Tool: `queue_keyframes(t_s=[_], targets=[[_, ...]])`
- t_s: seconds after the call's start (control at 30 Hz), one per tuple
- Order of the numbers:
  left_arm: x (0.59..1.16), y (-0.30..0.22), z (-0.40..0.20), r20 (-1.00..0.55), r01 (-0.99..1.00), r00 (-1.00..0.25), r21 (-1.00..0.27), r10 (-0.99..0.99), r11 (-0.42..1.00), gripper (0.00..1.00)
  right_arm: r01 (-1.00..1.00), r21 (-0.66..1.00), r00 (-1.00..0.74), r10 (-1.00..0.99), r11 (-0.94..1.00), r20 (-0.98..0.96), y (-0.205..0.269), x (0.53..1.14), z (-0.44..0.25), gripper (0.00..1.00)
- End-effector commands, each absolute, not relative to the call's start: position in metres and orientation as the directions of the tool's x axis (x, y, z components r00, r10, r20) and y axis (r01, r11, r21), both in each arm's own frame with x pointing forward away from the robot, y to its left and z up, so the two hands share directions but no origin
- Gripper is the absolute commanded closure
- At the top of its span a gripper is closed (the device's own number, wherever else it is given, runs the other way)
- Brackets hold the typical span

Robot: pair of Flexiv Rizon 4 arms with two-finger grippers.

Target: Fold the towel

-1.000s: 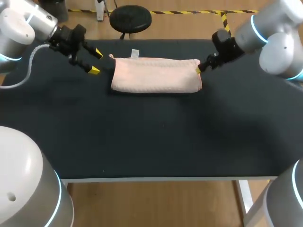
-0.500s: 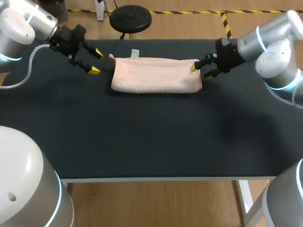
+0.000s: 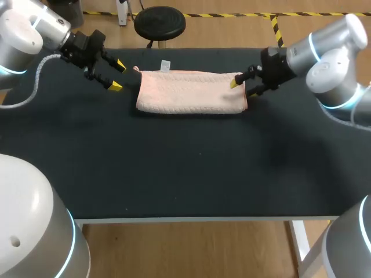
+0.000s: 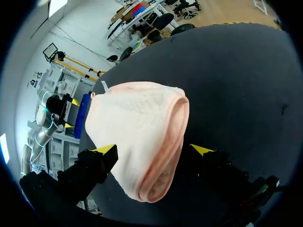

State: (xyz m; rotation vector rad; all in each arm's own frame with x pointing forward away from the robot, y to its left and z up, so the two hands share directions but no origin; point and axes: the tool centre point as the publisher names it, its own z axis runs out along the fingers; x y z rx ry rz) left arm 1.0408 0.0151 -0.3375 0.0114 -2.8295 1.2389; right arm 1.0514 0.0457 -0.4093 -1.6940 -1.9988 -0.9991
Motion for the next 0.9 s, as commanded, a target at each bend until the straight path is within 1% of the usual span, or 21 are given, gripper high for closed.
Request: queue_keyframes(t_s=[0.03,0.9], targets=[[1.041,0.015,-0.338,0.049,-0.026,-0.999,-0.735,0.014,0.677,0.00,0.958,0.284,-0.225,0.715,0.039,0.661,0.047,1.059,-0.417,0.00],[1.041,0.015,-0.338,0.049,-0.026,-0.999,-0.735,0.014,0.677,0.00,0.965,0.254,-0.227,0.693,0.066,0.684,0.082,1.070,-0.432,0.00]])
